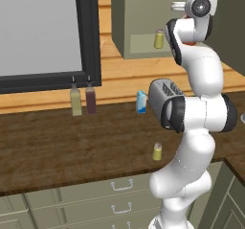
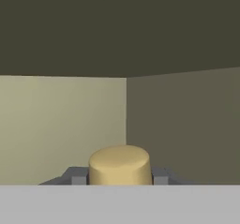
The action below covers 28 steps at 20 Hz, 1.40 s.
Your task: Put the shaker and condiment bottle from the counter next to their counterparts in the cabinet.
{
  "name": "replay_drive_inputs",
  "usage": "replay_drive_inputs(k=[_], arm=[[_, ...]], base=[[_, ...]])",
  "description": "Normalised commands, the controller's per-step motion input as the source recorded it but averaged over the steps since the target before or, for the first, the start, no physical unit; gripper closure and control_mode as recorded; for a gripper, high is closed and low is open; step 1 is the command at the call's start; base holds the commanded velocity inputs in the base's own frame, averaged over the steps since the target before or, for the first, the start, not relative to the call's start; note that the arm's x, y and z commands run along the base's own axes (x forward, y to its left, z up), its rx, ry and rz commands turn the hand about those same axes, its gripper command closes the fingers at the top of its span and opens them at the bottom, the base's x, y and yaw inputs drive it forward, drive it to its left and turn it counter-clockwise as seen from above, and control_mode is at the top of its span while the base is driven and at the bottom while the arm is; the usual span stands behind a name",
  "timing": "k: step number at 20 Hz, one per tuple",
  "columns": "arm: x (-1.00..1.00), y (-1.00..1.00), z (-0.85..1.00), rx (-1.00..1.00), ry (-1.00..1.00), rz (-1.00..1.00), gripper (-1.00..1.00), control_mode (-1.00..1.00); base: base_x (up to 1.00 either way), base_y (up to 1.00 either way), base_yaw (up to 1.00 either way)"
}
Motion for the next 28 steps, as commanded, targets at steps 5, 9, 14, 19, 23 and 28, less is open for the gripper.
replay_drive_inputs(k=[5,9,14,19,23,28], arm=[[0.2,0.0,0.0,0.0,0.0,0.0,-1.0,-1.0],[0.01,0.0,0.0,0.0,0.0,0.0,-1.0,-1.0],[0.0,0.0,0.01,0.0,0.0,0.0,-1.0,-1.0],[0.0,0.08,0.04,0.0,0.0,0.0,-1.0,-1.0],[-0.01,0.24,0.04,0.0,0.0,0.0,-1.0,-1.0],[-0.11,0.21,0.05,0.0,-0.01,0.0,-1.0,-1.0]], base=[[0.0,0.0,0.0],[0.0,0.0,0.0],[0.0,0.0,0.0],[0.0,0.0,0.0],[0.0,0.0,0.0],[0.0,0.0,0.0]])
